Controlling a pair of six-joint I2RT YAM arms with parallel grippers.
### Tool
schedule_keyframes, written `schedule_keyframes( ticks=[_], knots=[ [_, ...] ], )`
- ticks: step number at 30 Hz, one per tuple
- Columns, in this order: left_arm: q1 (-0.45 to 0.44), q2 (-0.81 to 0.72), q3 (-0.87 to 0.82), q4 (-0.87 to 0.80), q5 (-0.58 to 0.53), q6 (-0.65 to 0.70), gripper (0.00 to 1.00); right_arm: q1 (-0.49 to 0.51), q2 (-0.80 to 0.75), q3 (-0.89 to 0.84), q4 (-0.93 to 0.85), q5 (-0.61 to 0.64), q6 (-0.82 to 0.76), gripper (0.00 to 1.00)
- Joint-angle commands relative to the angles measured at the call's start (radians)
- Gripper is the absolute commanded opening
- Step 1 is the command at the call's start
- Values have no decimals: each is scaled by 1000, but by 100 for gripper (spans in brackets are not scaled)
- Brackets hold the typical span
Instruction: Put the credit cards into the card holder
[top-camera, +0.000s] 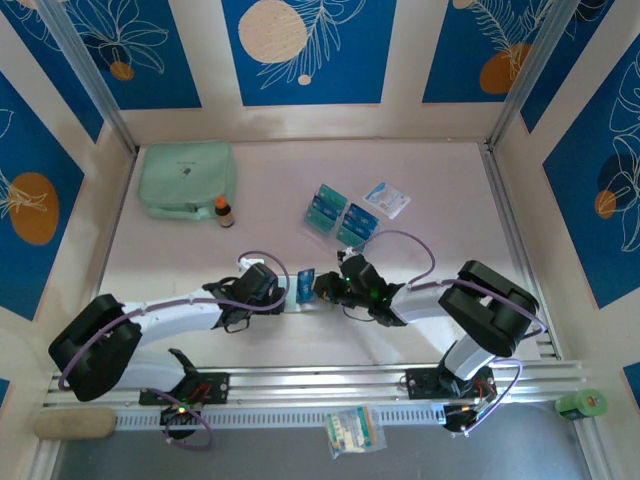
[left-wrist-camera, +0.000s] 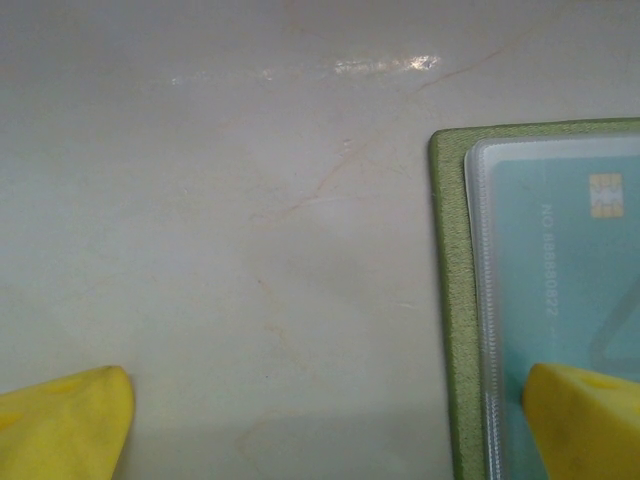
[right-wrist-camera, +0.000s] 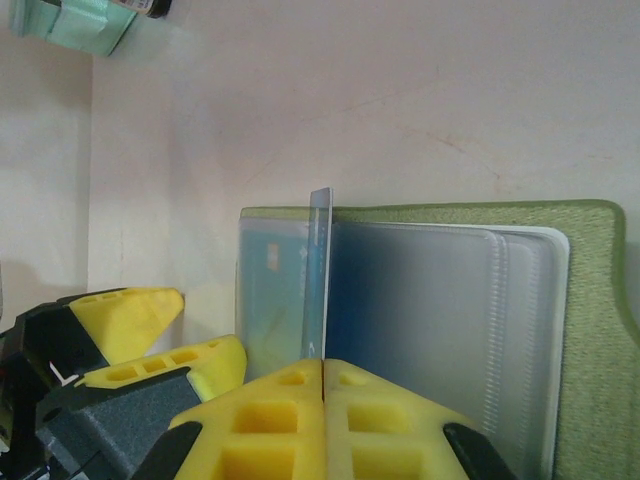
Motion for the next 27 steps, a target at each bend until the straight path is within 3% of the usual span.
schedule_keyframes(
  ticks=[1, 27],
  knots=[
    [8, -15, -21, -24, -15, -4, 100, 9, 14, -23, 38, -2, 22, 0],
    [9, -1, 6, -22, 1, 12, 100, 30, 17, -64, 54, 16, 36, 0]
  ],
)
